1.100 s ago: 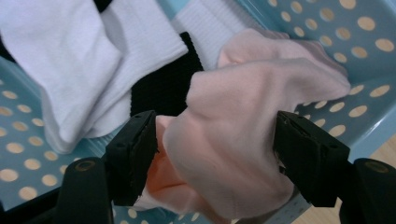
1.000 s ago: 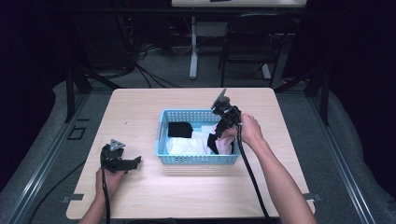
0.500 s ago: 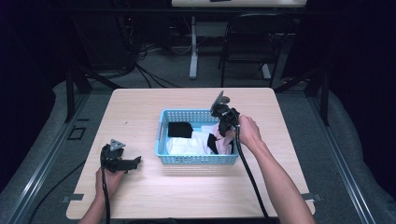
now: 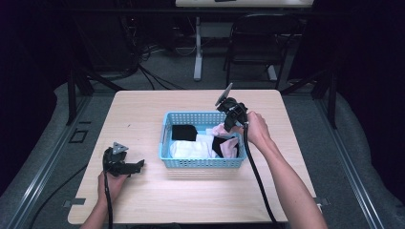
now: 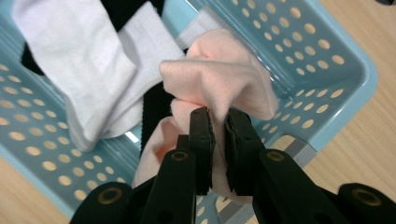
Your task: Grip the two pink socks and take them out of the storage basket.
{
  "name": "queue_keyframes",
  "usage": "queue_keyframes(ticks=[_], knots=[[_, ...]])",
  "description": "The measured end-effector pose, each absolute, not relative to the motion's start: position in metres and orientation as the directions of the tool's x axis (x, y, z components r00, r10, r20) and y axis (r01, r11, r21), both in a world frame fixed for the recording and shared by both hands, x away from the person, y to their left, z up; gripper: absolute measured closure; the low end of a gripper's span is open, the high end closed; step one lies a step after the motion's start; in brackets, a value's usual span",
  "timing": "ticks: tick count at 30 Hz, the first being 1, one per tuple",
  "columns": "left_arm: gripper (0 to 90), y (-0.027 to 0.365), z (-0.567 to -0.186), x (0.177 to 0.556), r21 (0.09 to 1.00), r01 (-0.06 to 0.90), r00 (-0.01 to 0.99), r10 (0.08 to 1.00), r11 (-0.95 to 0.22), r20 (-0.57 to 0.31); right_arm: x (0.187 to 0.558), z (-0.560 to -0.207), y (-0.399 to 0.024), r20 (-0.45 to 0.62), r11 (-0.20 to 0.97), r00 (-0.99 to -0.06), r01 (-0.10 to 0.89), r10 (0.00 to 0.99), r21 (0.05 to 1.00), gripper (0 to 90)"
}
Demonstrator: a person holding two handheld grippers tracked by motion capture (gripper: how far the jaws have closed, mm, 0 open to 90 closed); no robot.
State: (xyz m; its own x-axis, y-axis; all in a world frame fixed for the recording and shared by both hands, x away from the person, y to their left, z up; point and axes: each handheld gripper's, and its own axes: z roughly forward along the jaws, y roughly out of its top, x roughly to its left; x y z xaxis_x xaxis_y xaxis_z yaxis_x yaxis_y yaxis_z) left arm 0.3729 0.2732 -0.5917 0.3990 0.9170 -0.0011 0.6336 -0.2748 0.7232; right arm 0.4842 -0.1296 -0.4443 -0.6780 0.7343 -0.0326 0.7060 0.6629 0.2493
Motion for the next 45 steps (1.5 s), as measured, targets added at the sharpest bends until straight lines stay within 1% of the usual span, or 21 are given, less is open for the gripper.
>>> queue_keyframes(ticks=[6,12,25,32,45], knots=[[5.6,0.273,-0.592,0.373,0.723,0.634,0.399,0.917,-0.275,-0.001,0.478,-0.428,-0.129,-0.037,0.664,-0.683,0.695,0.730,0.277,82.0],[5.6,0.273,-0.591,0.373,0.721,0.635,0.400,0.916,-0.276,-0.001,0.474,-0.419,-0.131,-0.034,0.663,-0.685,0.691,0.728,0.288,82.0],[5.6,0.273,-0.592,0.373,0.724,0.633,0.399,0.917,-0.275,-0.001,0.459,-0.389,-0.145,-0.032,0.655,-0.685,0.680,0.728,0.329,82.0],[5.6,0.273,-0.592,0.373,0.723,0.633,0.399,0.917,-0.275,-0.001,0.448,-0.372,-0.162,-0.048,0.646,-0.675,0.680,0.736,0.346,82.0],[5.6,0.273,-0.592,0.373,0.723,0.633,0.399,0.917,-0.275,-0.001,0.435,-0.356,-0.198,-0.056,0.604,-0.633,0.704,0.772,0.374,82.0]])
